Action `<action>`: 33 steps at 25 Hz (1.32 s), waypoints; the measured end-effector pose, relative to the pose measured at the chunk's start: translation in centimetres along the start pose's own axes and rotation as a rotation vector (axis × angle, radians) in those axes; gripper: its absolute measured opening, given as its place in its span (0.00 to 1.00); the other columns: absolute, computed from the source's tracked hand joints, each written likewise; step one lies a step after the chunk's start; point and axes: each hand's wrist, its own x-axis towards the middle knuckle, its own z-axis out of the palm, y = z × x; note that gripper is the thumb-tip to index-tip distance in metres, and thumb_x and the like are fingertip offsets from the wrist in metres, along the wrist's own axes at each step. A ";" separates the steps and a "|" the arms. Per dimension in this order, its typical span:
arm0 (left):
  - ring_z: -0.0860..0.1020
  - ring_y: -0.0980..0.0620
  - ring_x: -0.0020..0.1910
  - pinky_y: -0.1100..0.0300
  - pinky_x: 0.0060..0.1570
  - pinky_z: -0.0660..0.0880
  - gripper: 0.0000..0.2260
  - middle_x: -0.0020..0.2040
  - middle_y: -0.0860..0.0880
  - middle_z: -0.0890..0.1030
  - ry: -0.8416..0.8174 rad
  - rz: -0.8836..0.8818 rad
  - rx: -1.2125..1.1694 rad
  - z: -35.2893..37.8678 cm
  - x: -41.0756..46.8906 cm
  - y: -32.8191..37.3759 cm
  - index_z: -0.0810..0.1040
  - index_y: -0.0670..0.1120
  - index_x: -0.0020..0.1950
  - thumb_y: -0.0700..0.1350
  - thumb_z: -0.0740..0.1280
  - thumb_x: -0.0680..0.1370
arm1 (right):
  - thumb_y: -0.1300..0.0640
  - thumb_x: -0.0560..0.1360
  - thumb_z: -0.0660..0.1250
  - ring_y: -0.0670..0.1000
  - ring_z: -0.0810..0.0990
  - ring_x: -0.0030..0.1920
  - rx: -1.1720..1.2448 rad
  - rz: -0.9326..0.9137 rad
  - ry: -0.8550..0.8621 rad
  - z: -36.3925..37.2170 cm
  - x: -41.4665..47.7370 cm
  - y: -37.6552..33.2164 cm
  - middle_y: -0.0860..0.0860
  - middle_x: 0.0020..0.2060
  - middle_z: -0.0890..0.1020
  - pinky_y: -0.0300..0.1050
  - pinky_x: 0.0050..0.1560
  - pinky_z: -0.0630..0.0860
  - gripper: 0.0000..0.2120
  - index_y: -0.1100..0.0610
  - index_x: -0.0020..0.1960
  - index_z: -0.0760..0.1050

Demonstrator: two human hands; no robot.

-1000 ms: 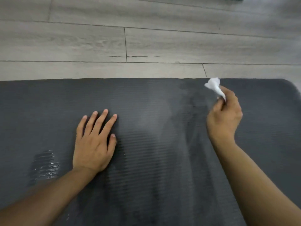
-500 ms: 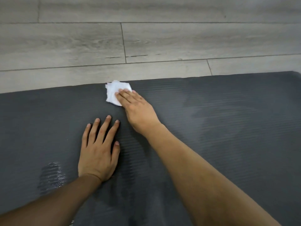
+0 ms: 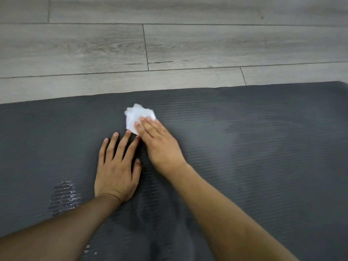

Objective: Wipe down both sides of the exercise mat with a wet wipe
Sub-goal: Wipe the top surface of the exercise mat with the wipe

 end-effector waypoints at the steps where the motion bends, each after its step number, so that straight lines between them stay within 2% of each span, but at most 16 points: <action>1: 0.61 0.38 0.79 0.37 0.78 0.55 0.27 0.80 0.44 0.64 -0.003 0.001 -0.004 0.0 0.0 -0.1 0.66 0.46 0.80 0.51 0.54 0.80 | 0.60 0.77 0.50 0.56 0.68 0.72 -0.029 -0.117 -0.043 -0.1 -0.2 0.4 0.58 0.71 0.71 0.50 0.75 0.59 0.25 0.60 0.73 0.69; 3: 0.60 0.38 0.80 0.38 0.78 0.54 0.27 0.81 0.45 0.64 0.003 0.000 -0.011 0.1 0.1 0.1 0.65 0.47 0.80 0.51 0.53 0.81 | 0.60 0.78 0.51 0.56 0.68 0.73 -0.037 -0.046 -0.007 -2.1 -0.9 5.0 0.57 0.72 0.70 0.49 0.76 0.58 0.24 0.58 0.73 0.68; 5: 0.60 0.39 0.80 0.39 0.79 0.54 0.27 0.81 0.45 0.63 0.010 -0.006 -0.018 0.1 -0.1 0.1 0.65 0.48 0.80 0.52 0.54 0.81 | 0.63 0.80 0.52 0.56 0.66 0.73 -0.055 0.350 0.111 -5.2 -3.8 10.7 0.55 0.73 0.69 0.49 0.75 0.59 0.23 0.57 0.74 0.67; 8: 0.59 0.38 0.80 0.39 0.79 0.53 0.27 0.81 0.45 0.63 0.005 -0.006 -0.029 0.1 -0.1 0.1 0.64 0.48 0.80 0.52 0.54 0.81 | 0.67 0.77 0.53 0.56 0.62 0.74 -0.124 0.933 0.236 -10.0 -8.2 16.1 0.51 0.76 0.62 0.54 0.71 0.64 0.29 0.53 0.77 0.62; 10: 0.59 0.38 0.80 0.39 0.79 0.52 0.27 0.81 0.45 0.63 -0.003 -0.016 -0.031 -0.1 0.0 0.0 0.64 0.48 0.81 0.52 0.55 0.81 | 0.68 0.75 0.53 0.57 0.64 0.73 -0.052 1.013 0.301 -9.1 -6.7 14.1 0.53 0.75 0.64 0.56 0.70 0.66 0.29 0.55 0.75 0.63; 13: 0.59 0.38 0.80 0.40 0.79 0.52 0.27 0.81 0.45 0.63 0.003 -0.016 -0.035 -0.1 -0.1 0.1 0.64 0.48 0.80 0.51 0.55 0.81 | 0.61 0.80 0.54 0.58 0.74 0.63 0.187 0.586 0.286 -4.4 -2.2 5.5 0.58 0.62 0.77 0.61 0.68 0.66 0.15 0.62 0.61 0.75; 15: 0.60 0.38 0.79 0.39 0.79 0.53 0.27 0.80 0.45 0.64 0.011 -0.014 -0.037 0.1 0.0 0.0 0.66 0.46 0.79 0.50 0.55 0.80 | 0.57 0.80 0.52 0.55 0.72 0.69 0.128 0.231 0.083 -1.3 -1.6 -1.3 0.56 0.67 0.76 0.56 0.73 0.62 0.20 0.58 0.67 0.75; 17: 0.60 0.38 0.79 0.39 0.79 0.53 0.26 0.80 0.45 0.65 0.017 -0.010 -0.054 0.1 0.0 -0.1 0.66 0.46 0.79 0.50 0.55 0.80 | 0.59 0.78 0.51 0.54 0.67 0.73 0.014 -0.015 -0.016 -0.5 -2.6 -1.8 0.56 0.71 0.71 0.51 0.76 0.58 0.24 0.60 0.72 0.69; 19: 0.59 0.38 0.80 0.40 0.79 0.52 0.26 0.81 0.45 0.64 0.021 -0.010 -0.052 0.0 -0.1 -0.1 0.65 0.47 0.79 0.50 0.55 0.81 | 0.62 0.78 0.52 0.56 0.69 0.72 -0.018 0.063 0.050 -2.4 -4.2 3.5 0.57 0.71 0.72 0.53 0.75 0.60 0.24 0.60 0.72 0.70; 23: 0.58 0.39 0.80 0.41 0.80 0.50 0.27 0.81 0.45 0.63 0.015 -0.021 -0.058 -0.1 0.0 0.2 0.64 0.47 0.80 0.51 0.54 0.81 | 0.65 0.76 0.51 0.59 0.66 0.73 -0.104 0.796 0.257 -9.1 -12.0 15.0 0.57 0.73 0.69 0.56 0.73 0.62 0.26 0.59 0.73 0.68; 25: 0.58 0.39 0.80 0.41 0.80 0.49 0.27 0.81 0.45 0.63 0.009 -0.024 -0.054 0.0 -0.1 0.2 0.64 0.47 0.80 0.51 0.54 0.81 | 0.67 0.75 0.52 0.59 0.63 0.74 -0.107 0.986 0.300 -9.5 -12.8 15.2 0.57 0.75 0.66 0.56 0.73 0.62 0.28 0.58 0.75 0.65; 26: 0.58 0.39 0.80 0.42 0.80 0.49 0.26 0.81 0.45 0.63 0.010 -0.025 -0.057 0.0 0.0 0.3 0.64 0.47 0.80 0.51 0.54 0.81 | 0.67 0.76 0.53 0.59 0.64 0.73 -0.077 0.987 0.341 -8.7 -11.7 13.5 0.57 0.74 0.66 0.56 0.72 0.63 0.27 0.59 0.75 0.65; 28: 0.58 0.39 0.80 0.42 0.80 0.49 0.26 0.81 0.45 0.63 0.021 -0.029 -0.056 0.0 -0.2 0.4 0.65 0.47 0.80 0.51 0.54 0.81 | 0.66 0.77 0.56 0.57 0.67 0.71 0.071 0.820 0.303 -5.9 -9.1 7.6 0.57 0.72 0.69 0.54 0.71 0.65 0.25 0.58 0.73 0.67; 31: 0.58 0.38 0.80 0.41 0.80 0.50 0.26 0.81 0.44 0.63 0.024 -0.018 -0.052 0.0 -0.2 0.1 0.65 0.45 0.78 0.50 0.53 0.81 | 0.62 0.78 0.54 0.55 0.65 0.74 0.039 0.125 0.008 -0.7 -8.1 -2.8 0.57 0.73 0.69 0.52 0.75 0.60 0.24 0.59 0.74 0.67; 32: 0.58 0.38 0.80 0.41 0.80 0.51 0.26 0.81 0.44 0.63 0.023 -0.006 -0.054 0.1 -0.1 0.0 0.65 0.44 0.78 0.50 0.52 0.81 | 0.60 0.78 0.51 0.55 0.65 0.75 -0.002 -0.034 -0.065 -0.1 -8.4 -3.4 0.57 0.73 0.69 0.51 0.76 0.57 0.25 0.60 0.74 0.66; 33: 0.58 0.38 0.80 0.41 0.80 0.50 0.26 0.81 0.44 0.63 0.026 0.003 -0.056 0.1 -0.2 -0.1 0.65 0.44 0.78 0.50 0.52 0.81 | 0.59 0.78 0.50 0.54 0.65 0.74 -0.005 -0.081 -0.084 -0.3 -8.6 -1.8 0.57 0.73 0.69 0.49 0.76 0.56 0.25 0.59 0.74 0.67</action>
